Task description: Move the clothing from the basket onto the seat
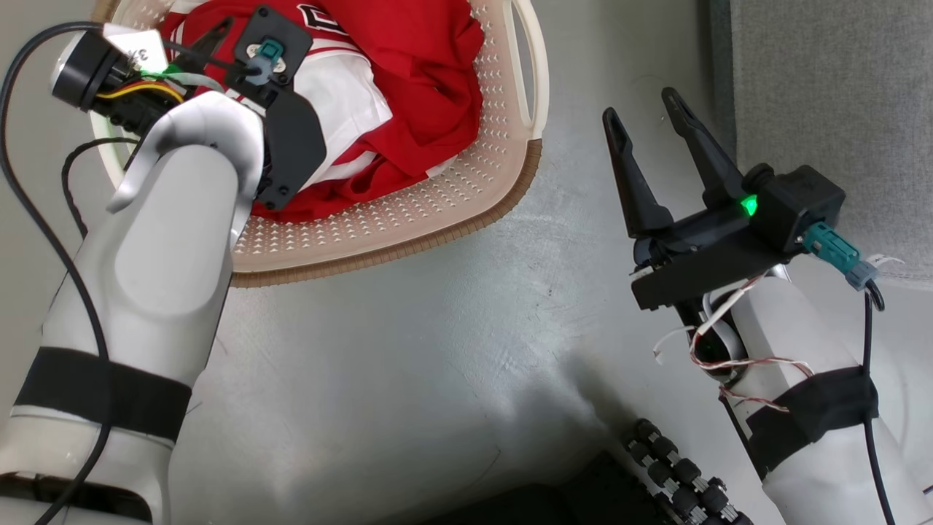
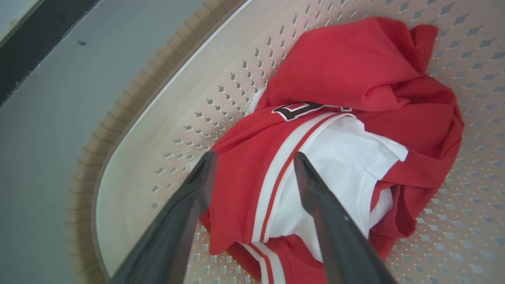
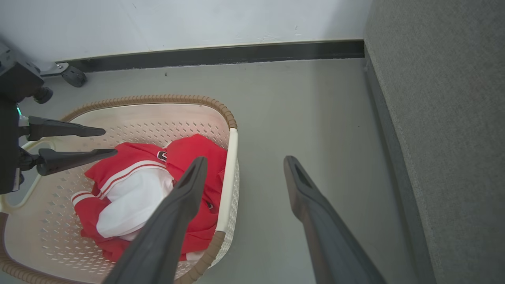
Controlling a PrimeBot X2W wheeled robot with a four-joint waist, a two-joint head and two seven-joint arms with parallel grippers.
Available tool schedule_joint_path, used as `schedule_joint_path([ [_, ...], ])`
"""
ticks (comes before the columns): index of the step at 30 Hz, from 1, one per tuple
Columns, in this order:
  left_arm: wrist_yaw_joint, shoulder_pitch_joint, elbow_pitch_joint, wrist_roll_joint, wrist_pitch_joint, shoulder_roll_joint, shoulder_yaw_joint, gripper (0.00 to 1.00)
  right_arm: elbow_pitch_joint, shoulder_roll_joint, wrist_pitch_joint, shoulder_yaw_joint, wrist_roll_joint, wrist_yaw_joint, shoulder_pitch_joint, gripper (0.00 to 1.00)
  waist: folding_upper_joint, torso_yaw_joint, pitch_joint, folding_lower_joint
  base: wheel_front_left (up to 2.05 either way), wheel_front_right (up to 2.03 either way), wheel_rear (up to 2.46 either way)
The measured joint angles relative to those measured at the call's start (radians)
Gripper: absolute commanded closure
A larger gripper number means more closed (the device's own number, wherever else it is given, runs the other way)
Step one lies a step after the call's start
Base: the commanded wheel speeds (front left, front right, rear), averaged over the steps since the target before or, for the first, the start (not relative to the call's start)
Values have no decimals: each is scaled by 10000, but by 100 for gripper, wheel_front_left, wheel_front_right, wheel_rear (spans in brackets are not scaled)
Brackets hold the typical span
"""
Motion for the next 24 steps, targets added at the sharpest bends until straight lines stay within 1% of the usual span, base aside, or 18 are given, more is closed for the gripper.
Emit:
schedule_joint_path([
  [11, -2, -503, 176, 0, 470, -334, -63, 0, -151, 4, 0, 510, 571, 0, -230, 0, -2, -73, 300, 0, 0, 0, 0],
  [18, 0, -683, 316, -13, 591, -270, 15, 0, -238, 4, 0, 662, 759, -2, -265, 0, -2, -157, 608, 0, 0, 0, 0],
  [24, 69, -712, 428, -13, 637, -98, 61, 0, -245, 4, 0, 779, 842, -4, -366, 0, -1, -257, 869, 0, 0, 0, 0],
])
